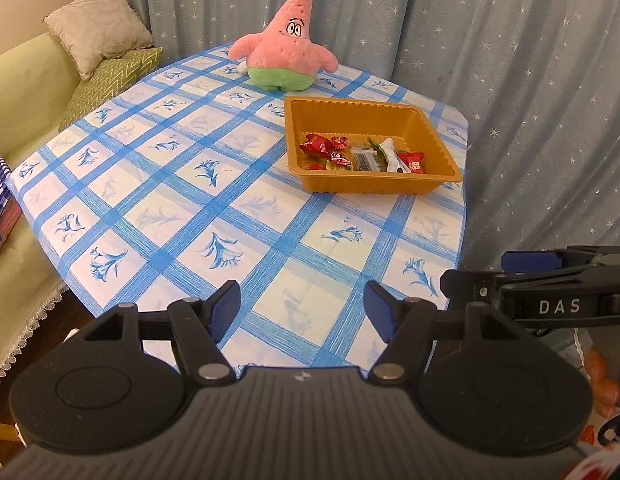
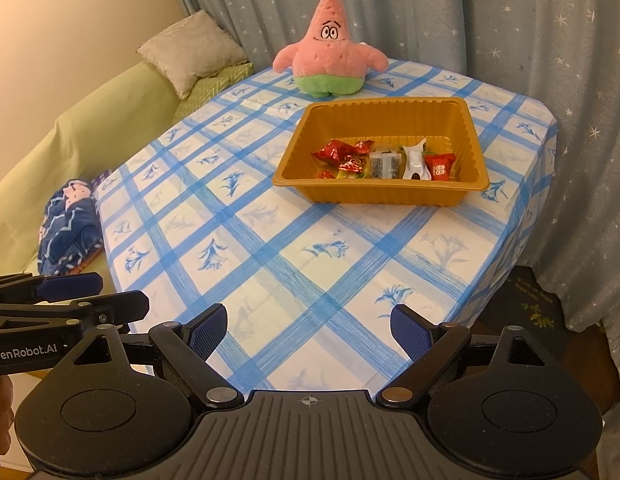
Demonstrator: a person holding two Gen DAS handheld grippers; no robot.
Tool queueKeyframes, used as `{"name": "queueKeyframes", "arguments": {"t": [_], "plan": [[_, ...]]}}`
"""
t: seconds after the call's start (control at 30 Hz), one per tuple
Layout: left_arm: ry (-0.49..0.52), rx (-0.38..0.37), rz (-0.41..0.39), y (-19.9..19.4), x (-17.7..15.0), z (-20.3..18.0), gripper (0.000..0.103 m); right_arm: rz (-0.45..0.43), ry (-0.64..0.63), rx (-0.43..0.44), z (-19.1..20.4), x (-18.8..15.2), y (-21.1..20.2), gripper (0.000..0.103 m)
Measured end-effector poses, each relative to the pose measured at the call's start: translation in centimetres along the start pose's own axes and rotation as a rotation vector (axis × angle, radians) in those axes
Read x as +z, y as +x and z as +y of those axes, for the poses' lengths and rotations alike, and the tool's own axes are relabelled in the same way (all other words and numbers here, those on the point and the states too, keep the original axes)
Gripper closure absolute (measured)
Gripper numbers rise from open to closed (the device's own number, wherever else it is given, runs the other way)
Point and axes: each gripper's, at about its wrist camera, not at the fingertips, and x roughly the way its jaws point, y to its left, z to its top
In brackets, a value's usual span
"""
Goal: Organize snacks
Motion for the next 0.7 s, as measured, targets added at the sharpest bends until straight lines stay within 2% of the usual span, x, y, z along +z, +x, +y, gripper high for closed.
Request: {"name": "queueKeyframes", "arguments": {"t": [0.7], "plan": [[0.001,-0.002,-0.001,-0.11,0.05,-0.03,0.037,-0.003,-0.003,0.001,0.24,0.07,-0.14,0.015]]}}
